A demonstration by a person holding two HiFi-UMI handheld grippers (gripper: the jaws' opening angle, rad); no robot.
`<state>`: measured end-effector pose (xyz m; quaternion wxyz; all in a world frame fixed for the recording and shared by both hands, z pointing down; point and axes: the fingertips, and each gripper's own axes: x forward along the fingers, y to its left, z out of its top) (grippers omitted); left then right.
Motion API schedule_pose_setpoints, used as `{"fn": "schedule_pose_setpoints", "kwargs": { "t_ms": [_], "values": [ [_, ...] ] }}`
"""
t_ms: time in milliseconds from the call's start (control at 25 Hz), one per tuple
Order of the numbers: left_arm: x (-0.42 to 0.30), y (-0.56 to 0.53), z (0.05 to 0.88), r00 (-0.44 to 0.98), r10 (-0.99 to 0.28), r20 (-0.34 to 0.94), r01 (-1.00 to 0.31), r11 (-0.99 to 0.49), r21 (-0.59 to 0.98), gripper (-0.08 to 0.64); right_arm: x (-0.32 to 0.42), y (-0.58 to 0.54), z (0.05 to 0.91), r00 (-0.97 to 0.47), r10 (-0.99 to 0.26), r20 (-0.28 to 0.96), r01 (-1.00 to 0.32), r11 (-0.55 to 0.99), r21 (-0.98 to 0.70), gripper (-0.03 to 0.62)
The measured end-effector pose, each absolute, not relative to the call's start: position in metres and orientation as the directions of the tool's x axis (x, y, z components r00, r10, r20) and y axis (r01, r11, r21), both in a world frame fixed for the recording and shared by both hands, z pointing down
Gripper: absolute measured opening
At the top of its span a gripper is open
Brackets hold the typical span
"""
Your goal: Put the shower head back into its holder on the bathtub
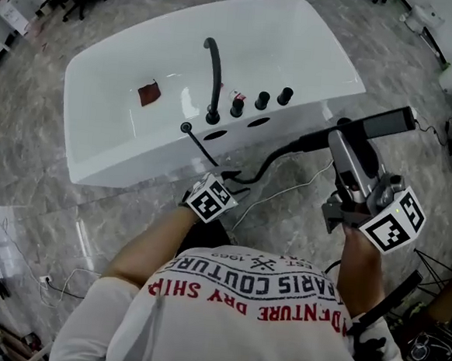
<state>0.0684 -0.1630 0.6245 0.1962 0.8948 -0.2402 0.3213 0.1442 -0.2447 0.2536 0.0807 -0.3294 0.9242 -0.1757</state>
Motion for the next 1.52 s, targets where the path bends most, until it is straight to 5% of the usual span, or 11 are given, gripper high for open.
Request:
{"fn": "schedule_pose_setpoints", "kwargs": {
  "t_ms": [360, 560, 880, 1200, 1520],
  "values": [
    [0.111, -0.169, 0.65, 0.667, -0.234, 0.708, -0.487, -0.855, 0.177, 0.222, 0.166, -0.237, 0.234, -0.742, -0.668, -0.049, -0.614, 0.708, -0.348, 0.14],
    [0.108, -0.173, 0.662, 0.653, -0.278, 0.704, -0.538, -0.825, 0.173, 0.072, 0.179, -0.233, 0.24, -0.721, -0.692, -0.04, -0.635, 0.683, -0.361, 0.14],
    [0.123, -0.168, 0.66, 0.679, -0.249, 0.691, -0.493, -0.851, 0.178, 0.061, 0.198, -0.231, 0.24, -0.69, -0.724, -0.025, -0.669, 0.65, -0.361, 0.14],
    [0.069, -0.181, 0.625, 0.689, -0.349, 0.636, -0.574, -0.798, 0.185, 0.061, 0.19, -0.237, 0.232, -0.706, -0.706, -0.055, -0.634, 0.664, -0.395, 0.14],
    [-0.024, -0.199, 0.559, 0.604, -0.59, 0.536, -0.773, -0.596, 0.215, 0.061, 0.173, -0.244, 0.222, -0.716, -0.695, -0.066, -0.637, 0.689, -0.344, 0.138]
  ]
}}
